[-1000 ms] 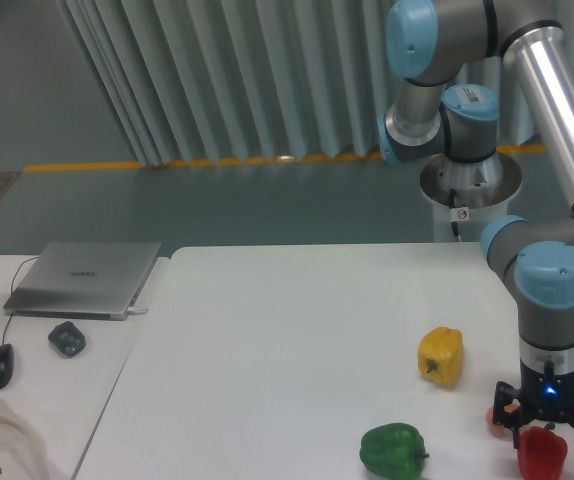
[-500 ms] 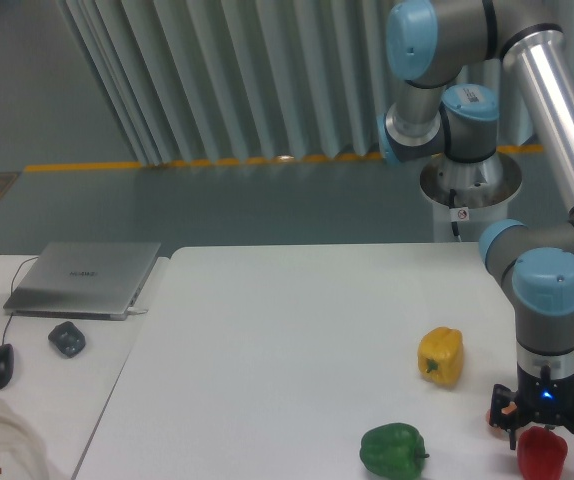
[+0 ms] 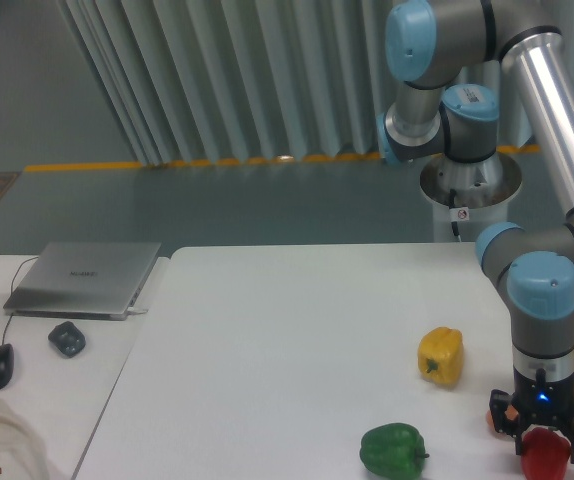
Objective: Place the red peppers in a basket
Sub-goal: 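Close the gripper around the red bell pepper, then lift the red pepper and carry it toward the yellow basket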
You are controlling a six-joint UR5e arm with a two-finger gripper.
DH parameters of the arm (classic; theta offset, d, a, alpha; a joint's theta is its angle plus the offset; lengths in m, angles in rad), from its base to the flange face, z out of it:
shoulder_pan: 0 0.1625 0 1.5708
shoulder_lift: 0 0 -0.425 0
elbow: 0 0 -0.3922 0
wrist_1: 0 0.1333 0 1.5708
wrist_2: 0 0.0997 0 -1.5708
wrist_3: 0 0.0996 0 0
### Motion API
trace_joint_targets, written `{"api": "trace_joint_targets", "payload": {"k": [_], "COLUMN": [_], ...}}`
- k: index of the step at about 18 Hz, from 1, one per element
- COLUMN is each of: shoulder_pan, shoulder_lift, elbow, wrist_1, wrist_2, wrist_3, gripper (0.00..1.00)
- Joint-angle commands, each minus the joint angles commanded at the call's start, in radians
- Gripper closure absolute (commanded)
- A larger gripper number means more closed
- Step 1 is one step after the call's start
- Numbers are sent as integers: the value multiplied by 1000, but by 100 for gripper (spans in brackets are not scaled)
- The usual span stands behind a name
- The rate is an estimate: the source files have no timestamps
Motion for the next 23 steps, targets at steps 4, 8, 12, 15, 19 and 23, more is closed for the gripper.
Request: {"api": "trace_joint_targets", "payload": {"k": [4, 8, 12, 15, 19, 23], "shoulder_pan": [2, 14, 57, 78, 98, 120], "shoulder_lift": [11, 43, 93, 141, 189, 230], "elbow": [6, 11, 12, 3, -17, -43], "wrist_1": [-2, -3, -9, -41, -119, -205], "wrist_2": [-3, -14, -104, -121, -120, -110], "wrist_3": [0, 5, 41, 222, 454, 636], "gripper": [47, 47, 47, 47, 47, 47]}}
